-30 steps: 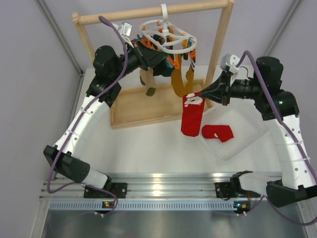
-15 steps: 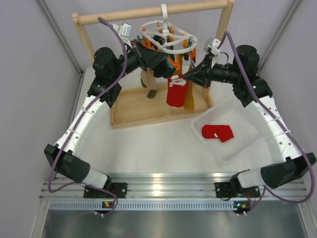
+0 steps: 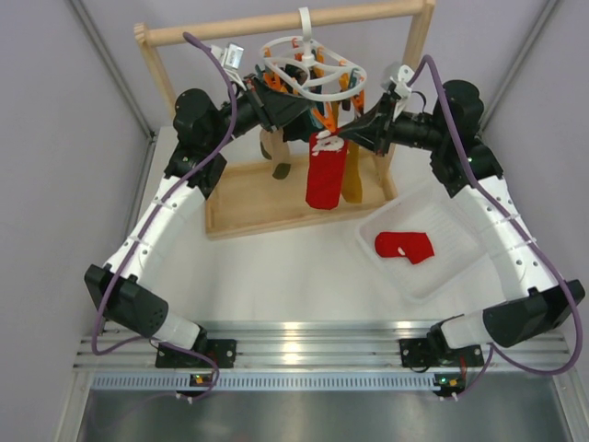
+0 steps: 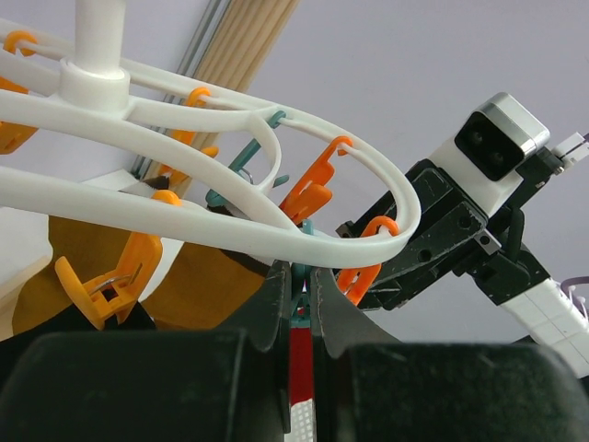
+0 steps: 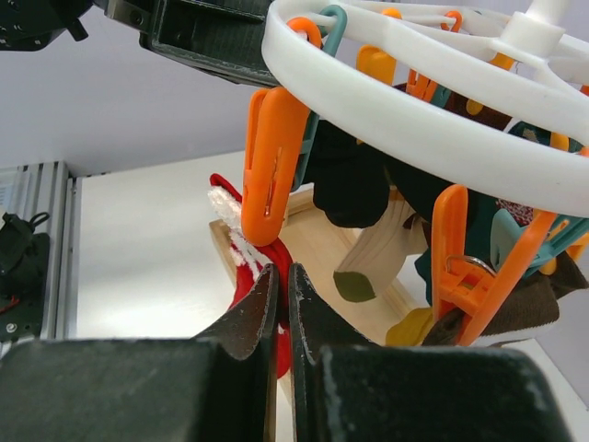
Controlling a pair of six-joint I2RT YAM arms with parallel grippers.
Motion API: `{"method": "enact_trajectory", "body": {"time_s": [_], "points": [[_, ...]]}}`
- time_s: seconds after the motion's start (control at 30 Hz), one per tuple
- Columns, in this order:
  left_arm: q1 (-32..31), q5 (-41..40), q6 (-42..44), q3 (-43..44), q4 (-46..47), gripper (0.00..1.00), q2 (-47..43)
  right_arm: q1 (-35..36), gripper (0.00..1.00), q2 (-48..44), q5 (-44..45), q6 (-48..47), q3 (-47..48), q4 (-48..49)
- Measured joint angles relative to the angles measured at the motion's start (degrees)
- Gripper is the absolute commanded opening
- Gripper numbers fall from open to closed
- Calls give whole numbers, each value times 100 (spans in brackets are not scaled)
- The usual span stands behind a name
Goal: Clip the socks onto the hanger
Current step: Clamp the sock onto the hanger.
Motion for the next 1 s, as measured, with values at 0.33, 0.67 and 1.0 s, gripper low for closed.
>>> {"method": "enact_trajectory", "body": {"time_s": [0.33,0.67,1.0], "points": [[46,138,-142,-31,111,0,26,0,0,61,9,-42,-37,116],[61,208,-234,-42,229,0,52,68,0,177,-98,-177,-37,186],[61,374,-310,-46,391,0,166,192,0,323,-155,-164,-37,363]]}}
